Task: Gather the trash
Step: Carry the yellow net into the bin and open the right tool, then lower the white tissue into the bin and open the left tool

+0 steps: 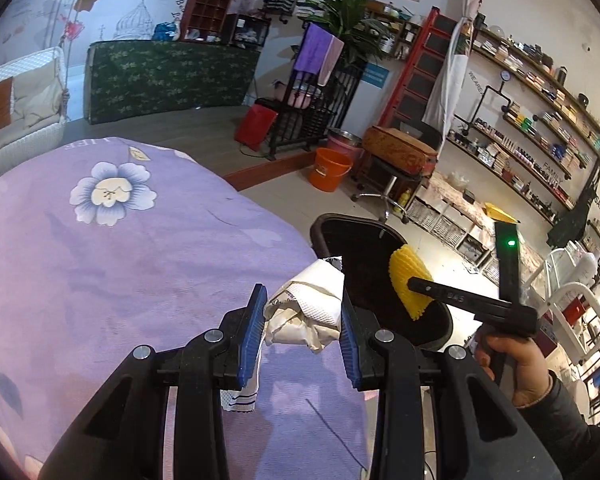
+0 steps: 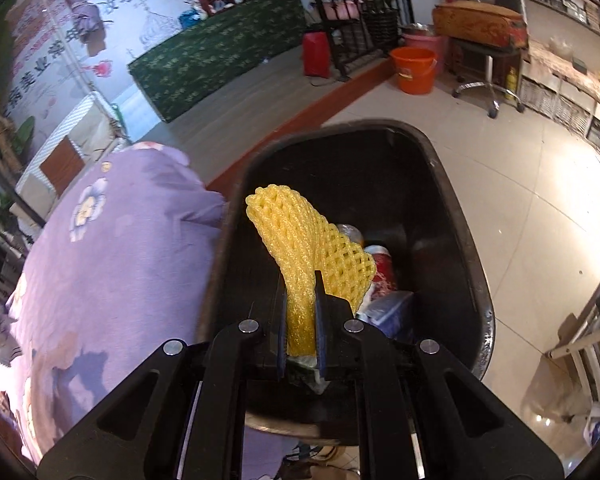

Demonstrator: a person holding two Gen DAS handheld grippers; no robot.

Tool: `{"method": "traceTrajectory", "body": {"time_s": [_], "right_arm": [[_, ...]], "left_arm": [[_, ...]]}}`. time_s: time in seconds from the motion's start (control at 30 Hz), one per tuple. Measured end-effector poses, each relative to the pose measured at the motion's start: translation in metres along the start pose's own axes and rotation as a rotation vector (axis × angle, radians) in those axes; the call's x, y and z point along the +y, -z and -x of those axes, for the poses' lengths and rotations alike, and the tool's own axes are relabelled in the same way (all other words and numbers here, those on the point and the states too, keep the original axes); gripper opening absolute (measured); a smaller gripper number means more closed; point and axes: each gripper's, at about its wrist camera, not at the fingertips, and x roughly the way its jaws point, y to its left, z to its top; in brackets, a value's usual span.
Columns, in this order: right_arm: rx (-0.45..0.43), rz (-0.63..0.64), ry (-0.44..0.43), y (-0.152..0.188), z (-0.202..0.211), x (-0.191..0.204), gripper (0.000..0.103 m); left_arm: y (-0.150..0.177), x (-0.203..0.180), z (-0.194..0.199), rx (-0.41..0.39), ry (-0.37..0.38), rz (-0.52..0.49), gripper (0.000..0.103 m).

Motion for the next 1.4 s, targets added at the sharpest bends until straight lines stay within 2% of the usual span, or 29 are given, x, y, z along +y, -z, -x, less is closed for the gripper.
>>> {"method": "traceTrajectory", "body": {"time_s": [0.17, 0.23, 0.37, 0.47, 0.57, 0.87, 1.03, 1.4], "right_arm": [[0.041, -0.021, 0.021, 0.003, -0.018, -0.010, 0.014], [0.053, -0.019, 0.023, 0.006, -0.023, -0.009, 0.020], [0.033, -0.024, 0.005, 0.008, -0.020, -0.007, 0.054], [0.003, -0.018, 0.007, 0.005, -0.010, -0.004, 0.057], [-0.032, -0.036, 0.001, 0.000, 0.004, -0.006, 0.066], [-0.111, -0.083, 0.024, -0.005, 0.035, -0.018, 0.068], [-0.141, -0.123, 0.045, -0.005, 0.047, -0.033, 0.076], [-0.163, -0.188, 0.097, -0.002, 0.060, -0.066, 0.078]], "left_arm": [[0.001, -0.009, -0.005, 0.014, 0.016, -0.024, 0.033], [0.001, -0.011, -0.006, 0.017, 0.022, -0.030, 0.033], [0.003, -0.016, -0.010, 0.031, 0.030, -0.041, 0.033], [0.001, -0.019, -0.011, 0.043, 0.042, -0.044, 0.033], [-0.001, -0.024, -0.015, 0.051, 0.055, -0.054, 0.033], [-0.006, -0.052, -0.040, 0.103, 0.128, -0.111, 0.033], [-0.008, -0.069, -0.062, 0.150, 0.167, -0.131, 0.033], [-0.009, -0.103, -0.106, 0.230, 0.186, -0.208, 0.033]]}}
